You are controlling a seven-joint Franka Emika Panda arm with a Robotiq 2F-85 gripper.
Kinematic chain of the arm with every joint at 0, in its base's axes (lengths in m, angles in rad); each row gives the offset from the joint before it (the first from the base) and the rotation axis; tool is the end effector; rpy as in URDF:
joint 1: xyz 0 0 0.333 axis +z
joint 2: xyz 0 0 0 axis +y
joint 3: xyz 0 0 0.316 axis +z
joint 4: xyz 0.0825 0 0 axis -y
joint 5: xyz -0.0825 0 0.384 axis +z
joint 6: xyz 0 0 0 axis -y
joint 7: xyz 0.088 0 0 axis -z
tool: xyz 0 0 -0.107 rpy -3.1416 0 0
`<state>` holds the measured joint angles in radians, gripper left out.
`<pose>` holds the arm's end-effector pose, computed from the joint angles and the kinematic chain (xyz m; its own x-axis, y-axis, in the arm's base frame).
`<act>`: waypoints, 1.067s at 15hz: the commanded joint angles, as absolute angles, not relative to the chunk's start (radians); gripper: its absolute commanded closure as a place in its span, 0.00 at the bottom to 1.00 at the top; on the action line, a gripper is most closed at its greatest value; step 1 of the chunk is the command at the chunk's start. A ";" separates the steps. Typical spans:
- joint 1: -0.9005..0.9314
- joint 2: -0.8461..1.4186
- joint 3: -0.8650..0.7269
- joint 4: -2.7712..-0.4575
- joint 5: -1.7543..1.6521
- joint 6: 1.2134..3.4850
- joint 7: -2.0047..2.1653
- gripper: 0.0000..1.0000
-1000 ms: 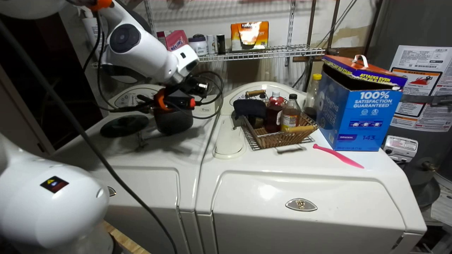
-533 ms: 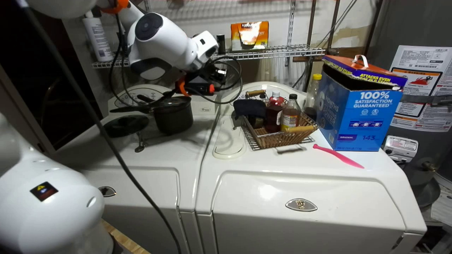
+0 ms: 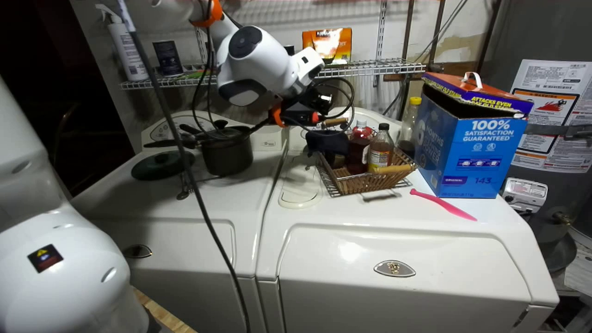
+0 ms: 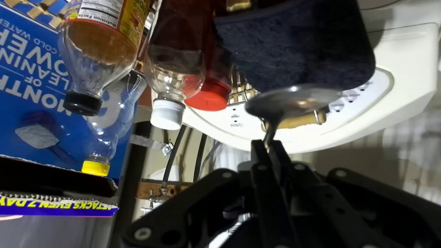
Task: Put one spoon in the basket
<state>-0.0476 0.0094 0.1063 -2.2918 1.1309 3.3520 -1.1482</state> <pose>0.5265 -0.0674 0.4302 0.5982 0.0599 0.7991 -0.0783 -0.9881 0.1326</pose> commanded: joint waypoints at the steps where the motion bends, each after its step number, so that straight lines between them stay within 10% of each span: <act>1: -0.037 0.114 0.041 -2.239 0.855 3.311 -0.935 0.98; 16: 0.028 0.232 -0.033 -2.128 0.370 3.080 -0.379 0.98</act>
<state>0.0031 0.1834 -0.0133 -2.1935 0.3884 3.1162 -0.4246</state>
